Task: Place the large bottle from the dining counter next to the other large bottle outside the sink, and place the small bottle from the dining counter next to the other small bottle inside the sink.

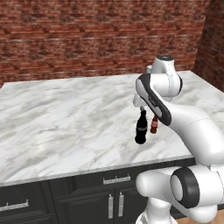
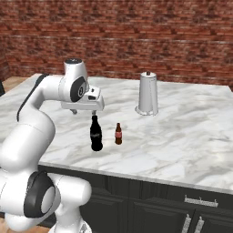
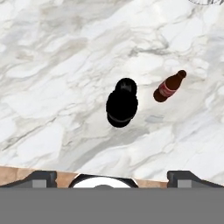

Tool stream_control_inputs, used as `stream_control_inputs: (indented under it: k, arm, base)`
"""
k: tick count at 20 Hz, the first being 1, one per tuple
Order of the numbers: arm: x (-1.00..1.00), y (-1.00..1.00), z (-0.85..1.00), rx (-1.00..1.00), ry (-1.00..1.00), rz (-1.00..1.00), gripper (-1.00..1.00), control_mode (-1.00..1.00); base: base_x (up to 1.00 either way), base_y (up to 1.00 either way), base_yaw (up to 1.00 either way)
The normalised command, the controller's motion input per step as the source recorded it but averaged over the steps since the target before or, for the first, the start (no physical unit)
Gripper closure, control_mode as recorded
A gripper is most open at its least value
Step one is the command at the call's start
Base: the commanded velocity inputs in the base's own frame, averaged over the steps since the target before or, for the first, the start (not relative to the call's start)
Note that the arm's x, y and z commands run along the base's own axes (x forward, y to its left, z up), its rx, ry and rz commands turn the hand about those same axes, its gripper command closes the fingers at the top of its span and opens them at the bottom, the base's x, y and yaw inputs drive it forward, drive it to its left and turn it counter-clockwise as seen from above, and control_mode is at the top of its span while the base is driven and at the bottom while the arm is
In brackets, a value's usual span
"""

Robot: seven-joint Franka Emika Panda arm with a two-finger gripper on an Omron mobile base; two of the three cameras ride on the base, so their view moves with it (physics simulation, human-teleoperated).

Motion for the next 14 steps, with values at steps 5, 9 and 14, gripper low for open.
stream_control_inputs:
  k: [5,9,14]
  arm:
    - [0.06,-0.02,-0.11,0.0,0.0,0.0,-1.0,-1.0]
    - [0.1,-0.01,-0.16,0.0,0.0,0.0,-1.0,-1.0]
    - [0.19,-0.05,-0.17,0.0,0.0,0.0,-1.0,-1.0]
  base:
    - [0.0,0.0,0.0]
    - [0.0,0.0,0.0]
    - [0.0,0.0,0.0]
